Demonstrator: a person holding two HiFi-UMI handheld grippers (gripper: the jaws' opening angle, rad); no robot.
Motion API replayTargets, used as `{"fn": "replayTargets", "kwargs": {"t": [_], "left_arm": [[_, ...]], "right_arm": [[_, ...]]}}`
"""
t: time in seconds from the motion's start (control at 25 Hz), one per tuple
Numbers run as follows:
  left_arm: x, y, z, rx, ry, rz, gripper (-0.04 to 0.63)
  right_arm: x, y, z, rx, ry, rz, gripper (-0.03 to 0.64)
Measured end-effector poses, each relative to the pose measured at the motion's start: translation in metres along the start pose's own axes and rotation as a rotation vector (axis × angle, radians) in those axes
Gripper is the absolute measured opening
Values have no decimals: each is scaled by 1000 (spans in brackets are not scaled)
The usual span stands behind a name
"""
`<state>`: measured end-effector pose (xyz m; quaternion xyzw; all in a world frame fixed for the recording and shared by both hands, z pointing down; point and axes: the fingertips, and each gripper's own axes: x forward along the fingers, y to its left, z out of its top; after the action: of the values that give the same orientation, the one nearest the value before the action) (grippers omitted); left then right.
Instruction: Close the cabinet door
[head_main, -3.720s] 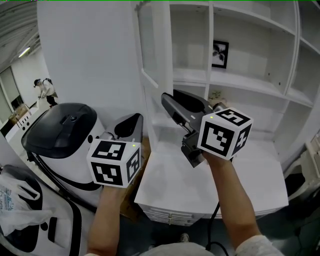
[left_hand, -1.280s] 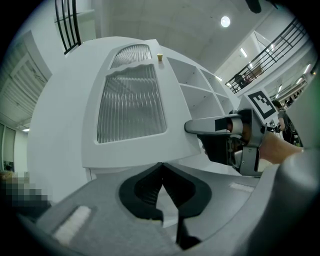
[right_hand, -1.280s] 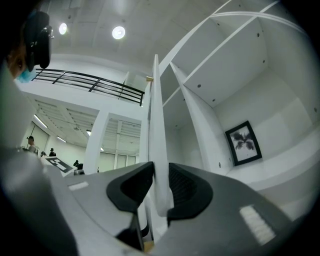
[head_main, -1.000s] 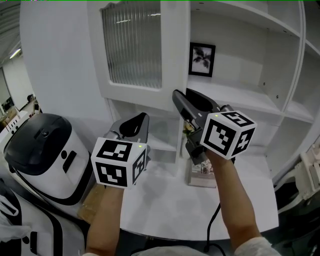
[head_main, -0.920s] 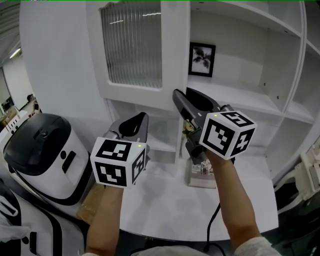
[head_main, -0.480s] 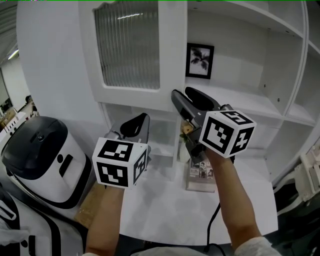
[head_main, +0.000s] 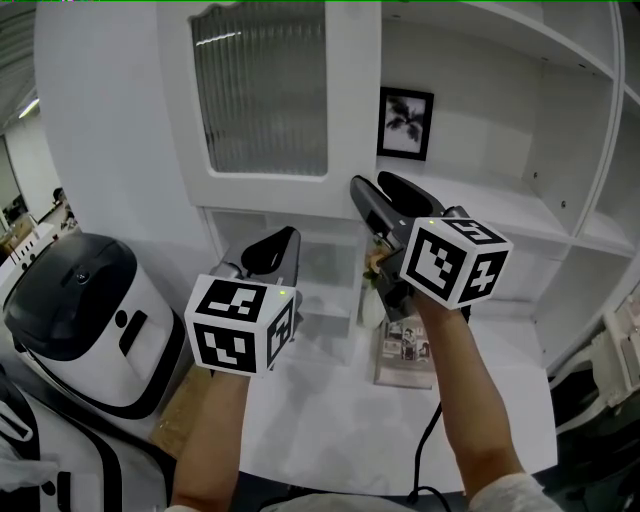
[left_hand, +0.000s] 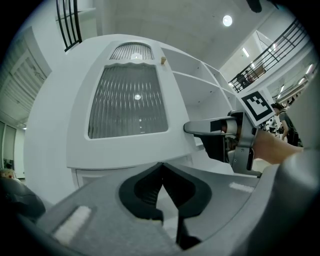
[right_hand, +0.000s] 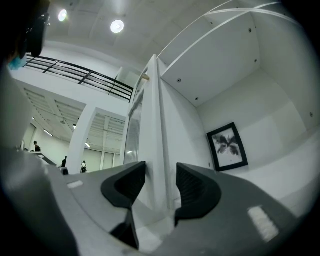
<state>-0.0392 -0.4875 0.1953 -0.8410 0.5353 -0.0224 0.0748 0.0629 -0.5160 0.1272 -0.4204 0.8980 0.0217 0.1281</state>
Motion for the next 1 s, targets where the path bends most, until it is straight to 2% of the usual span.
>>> {"fn": "replayTargets", "kwargs": {"t": [0.72,1.0], "left_arm": [[-11,7,-6,-14,31,-23,-3],[-25,15,-11,-35,55,-33,-5]], "right_arm": [[5,-2,-1,-48,13,-67,178],[-3,10,-2,-132,41,-119,163]]}}
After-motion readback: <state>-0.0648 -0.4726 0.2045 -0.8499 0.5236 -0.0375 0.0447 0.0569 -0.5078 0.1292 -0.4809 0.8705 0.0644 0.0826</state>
